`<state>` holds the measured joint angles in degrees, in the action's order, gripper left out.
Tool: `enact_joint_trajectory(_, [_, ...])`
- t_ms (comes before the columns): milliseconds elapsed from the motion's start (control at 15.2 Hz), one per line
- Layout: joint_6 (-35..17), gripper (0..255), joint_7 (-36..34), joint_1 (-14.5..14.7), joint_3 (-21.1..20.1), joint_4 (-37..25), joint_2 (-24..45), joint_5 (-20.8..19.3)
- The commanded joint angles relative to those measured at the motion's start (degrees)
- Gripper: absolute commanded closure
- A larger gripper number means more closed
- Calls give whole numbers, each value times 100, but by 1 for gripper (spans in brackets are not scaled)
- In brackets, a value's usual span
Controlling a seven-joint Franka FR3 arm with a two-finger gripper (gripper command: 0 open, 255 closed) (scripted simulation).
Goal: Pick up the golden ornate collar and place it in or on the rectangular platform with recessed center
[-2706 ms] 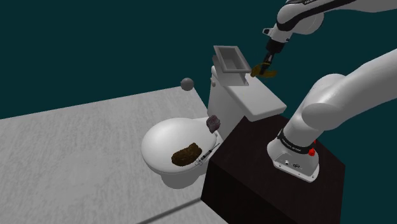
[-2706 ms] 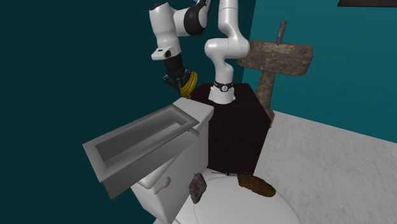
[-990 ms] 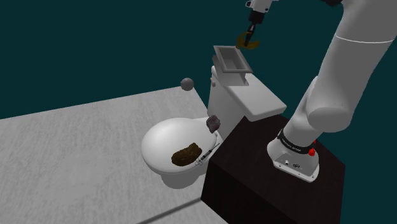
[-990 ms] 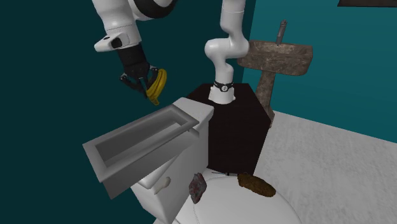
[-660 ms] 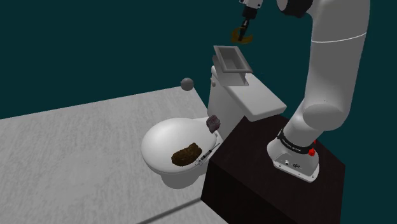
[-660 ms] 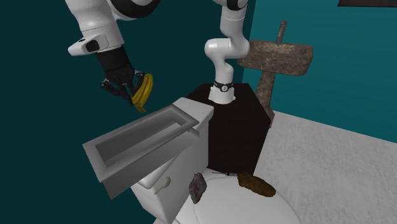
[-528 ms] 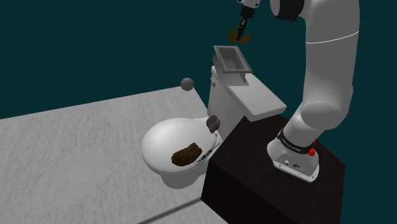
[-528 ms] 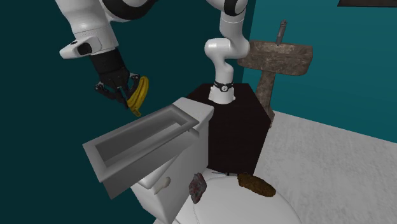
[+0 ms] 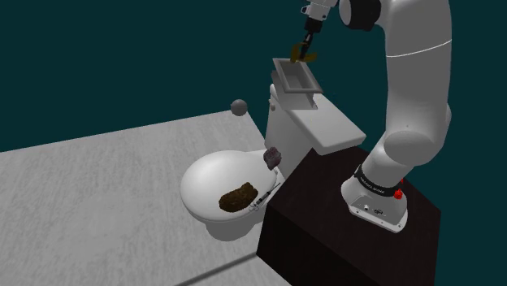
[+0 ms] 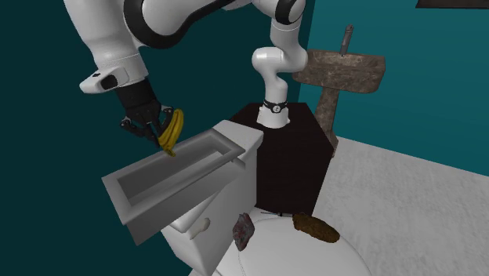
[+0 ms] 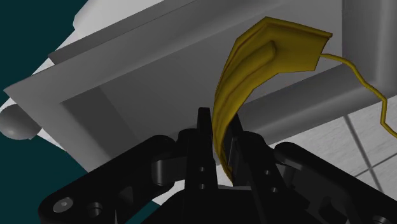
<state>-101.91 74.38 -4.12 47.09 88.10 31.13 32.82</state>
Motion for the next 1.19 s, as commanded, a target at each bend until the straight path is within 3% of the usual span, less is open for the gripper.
enact_joint_trajectory(0, [-125, 255, 38, 7, -29, 91, 50, 47])
enact_joint_trajectory(462, [-556, 255, 220, -22, -152, 382, 272, 245])
enact_joint_trajectory(990, [-553, 255, 224, -14, -141, 382, 276, 253])
enact_joint_trajectory(1056, [-555, 0, 213, -2, -141, 384, 272, 251])
enact_joint_trajectory(1122, [-544, 0, 210, -11, -145, 362, 283, 254])
